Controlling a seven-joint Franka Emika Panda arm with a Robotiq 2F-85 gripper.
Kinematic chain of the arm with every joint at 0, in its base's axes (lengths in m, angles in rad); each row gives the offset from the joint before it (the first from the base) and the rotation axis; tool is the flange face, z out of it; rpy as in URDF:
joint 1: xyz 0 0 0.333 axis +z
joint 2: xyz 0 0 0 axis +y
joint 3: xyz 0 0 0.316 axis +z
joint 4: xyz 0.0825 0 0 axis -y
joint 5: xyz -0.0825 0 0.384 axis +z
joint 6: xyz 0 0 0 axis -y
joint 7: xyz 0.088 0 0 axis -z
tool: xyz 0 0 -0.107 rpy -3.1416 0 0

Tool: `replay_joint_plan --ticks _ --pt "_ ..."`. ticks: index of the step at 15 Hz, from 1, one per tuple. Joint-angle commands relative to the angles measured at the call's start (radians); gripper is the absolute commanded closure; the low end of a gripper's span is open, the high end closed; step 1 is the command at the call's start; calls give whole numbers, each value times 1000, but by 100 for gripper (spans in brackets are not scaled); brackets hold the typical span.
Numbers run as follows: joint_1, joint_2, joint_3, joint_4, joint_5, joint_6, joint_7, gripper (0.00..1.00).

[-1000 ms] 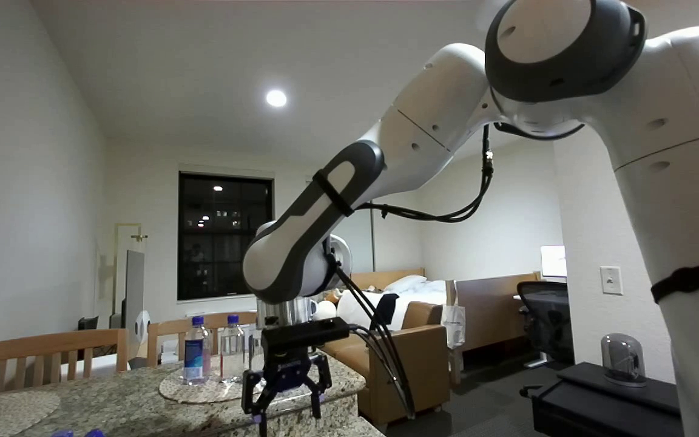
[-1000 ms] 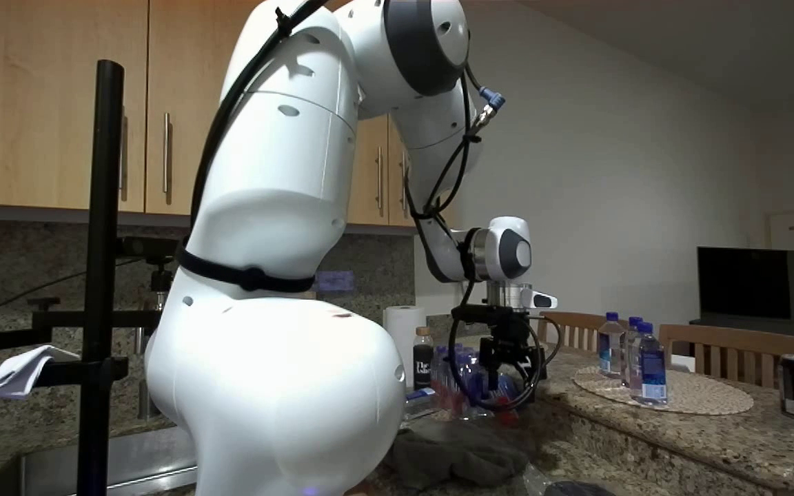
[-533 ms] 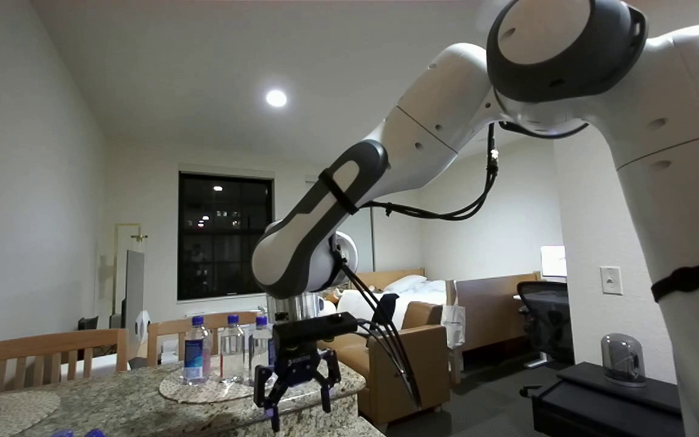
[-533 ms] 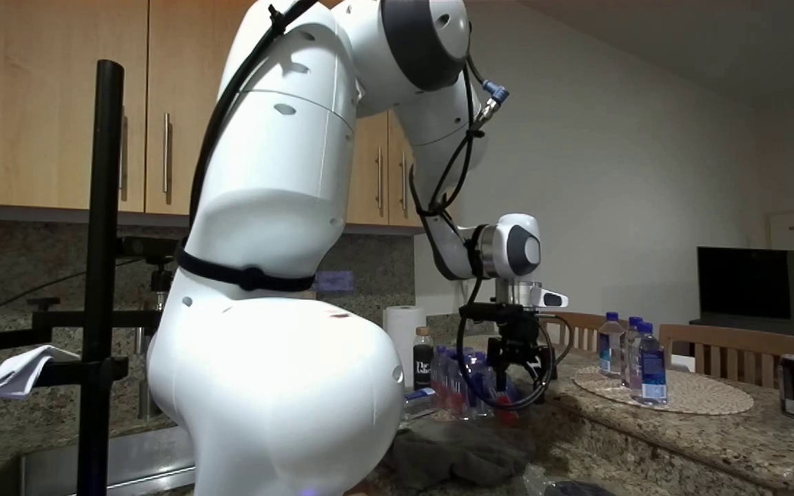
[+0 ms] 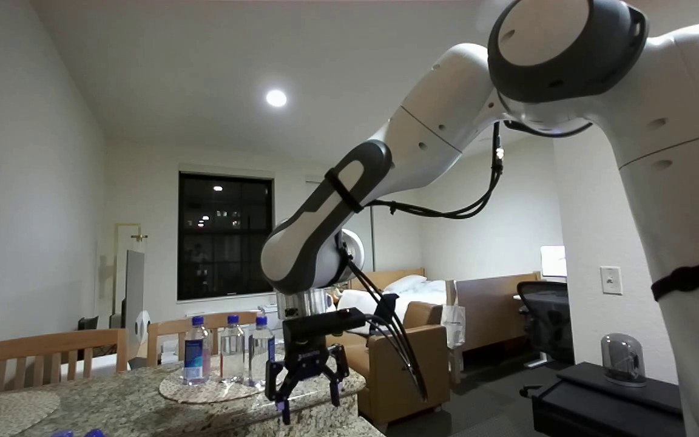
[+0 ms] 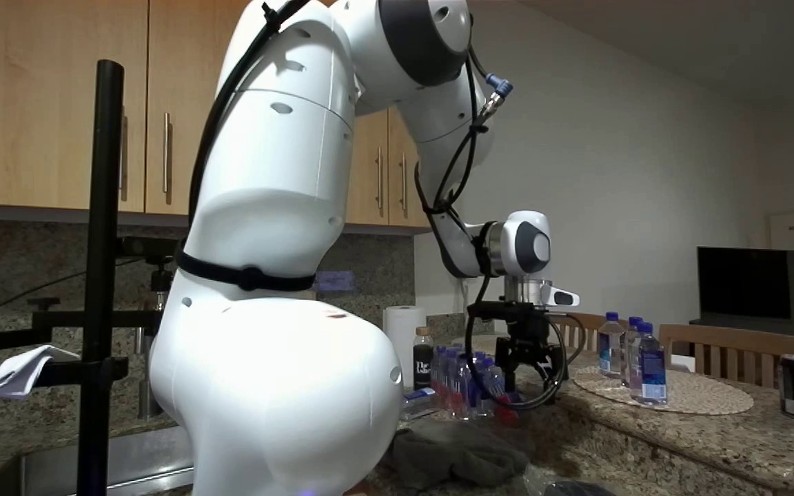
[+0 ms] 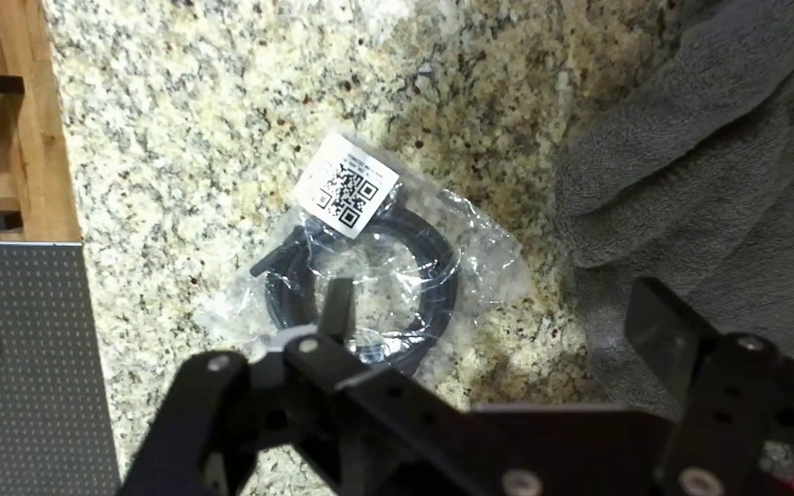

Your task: Move the towel to the left

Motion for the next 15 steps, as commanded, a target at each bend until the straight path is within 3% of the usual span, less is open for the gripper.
replay_joint_plan --ticks 1,15 --pt "-22 -37 0 -24 27 -22 -60 0" --pt "-15 2 -3 3 -1 -3 -14 0"
